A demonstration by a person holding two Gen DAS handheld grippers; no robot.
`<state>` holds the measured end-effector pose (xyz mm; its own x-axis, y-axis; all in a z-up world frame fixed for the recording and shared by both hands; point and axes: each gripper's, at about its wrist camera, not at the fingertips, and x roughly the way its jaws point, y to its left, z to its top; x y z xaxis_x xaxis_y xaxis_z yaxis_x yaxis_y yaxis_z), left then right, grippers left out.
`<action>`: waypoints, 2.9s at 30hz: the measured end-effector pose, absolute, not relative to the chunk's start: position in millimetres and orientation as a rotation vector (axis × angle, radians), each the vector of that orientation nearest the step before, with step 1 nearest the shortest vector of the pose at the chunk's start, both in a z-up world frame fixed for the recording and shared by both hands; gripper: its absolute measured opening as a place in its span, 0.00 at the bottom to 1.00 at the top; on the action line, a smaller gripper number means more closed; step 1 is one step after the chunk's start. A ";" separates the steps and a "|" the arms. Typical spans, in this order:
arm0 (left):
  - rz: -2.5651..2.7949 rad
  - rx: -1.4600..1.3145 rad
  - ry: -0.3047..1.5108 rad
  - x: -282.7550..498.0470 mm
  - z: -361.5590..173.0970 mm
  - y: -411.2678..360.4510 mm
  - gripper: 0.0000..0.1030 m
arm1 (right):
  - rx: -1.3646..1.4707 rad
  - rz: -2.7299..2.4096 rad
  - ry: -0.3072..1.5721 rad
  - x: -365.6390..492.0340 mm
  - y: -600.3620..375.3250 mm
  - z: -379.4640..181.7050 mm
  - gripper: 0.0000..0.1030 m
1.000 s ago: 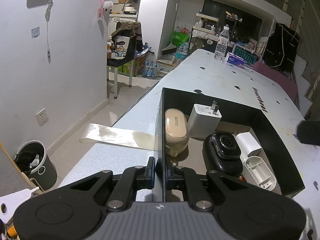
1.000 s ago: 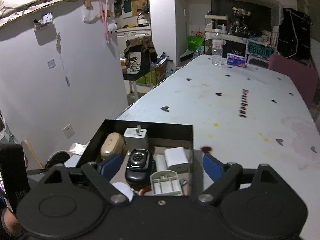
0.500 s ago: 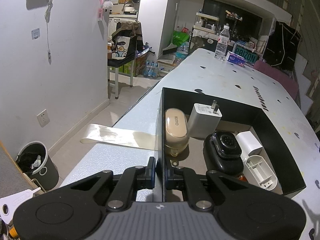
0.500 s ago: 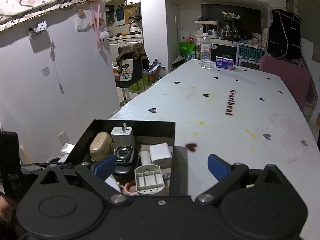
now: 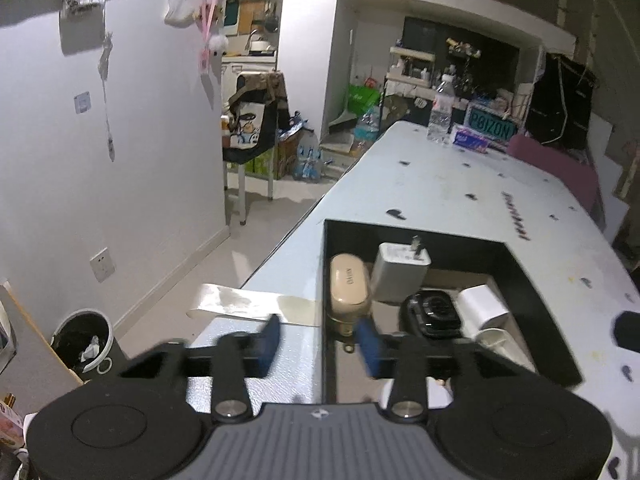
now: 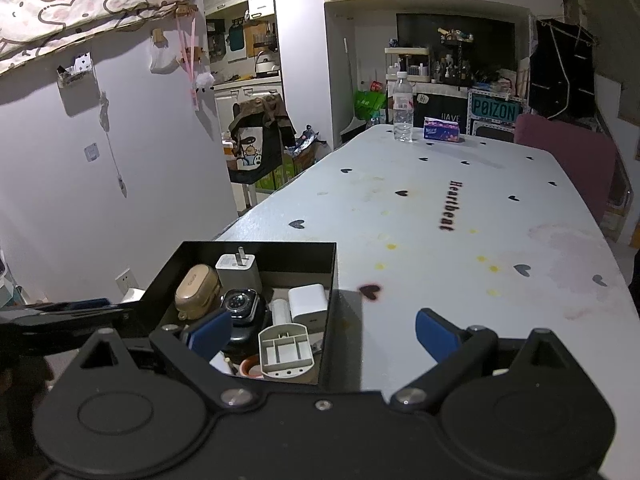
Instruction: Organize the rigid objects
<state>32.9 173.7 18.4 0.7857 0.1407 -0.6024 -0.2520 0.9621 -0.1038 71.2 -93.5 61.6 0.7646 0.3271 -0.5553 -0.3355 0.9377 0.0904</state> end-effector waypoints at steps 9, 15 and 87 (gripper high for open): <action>0.208 -0.145 0.581 -4.3 43.5 166.0 0.89 | -0.033 0.345 0.584 57.4 -104.3 60.8 0.97; 0.216 -0.115 0.564 -20.3 51.5 152.4 1.00 | -0.057 0.324 0.570 46.7 -112.7 55.9 0.99; 0.270 -0.015 0.537 -45.6 48.1 107.2 1.00 | -0.096 0.310 0.546 28.4 -136.1 54.3 1.00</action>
<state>-45.6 107.2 48.1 0.8249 0.2502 -0.5069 -0.2578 0.9645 0.0566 28.4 -136.1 54.3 0.8093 0.2643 -0.5245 -0.3152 0.9490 -0.0082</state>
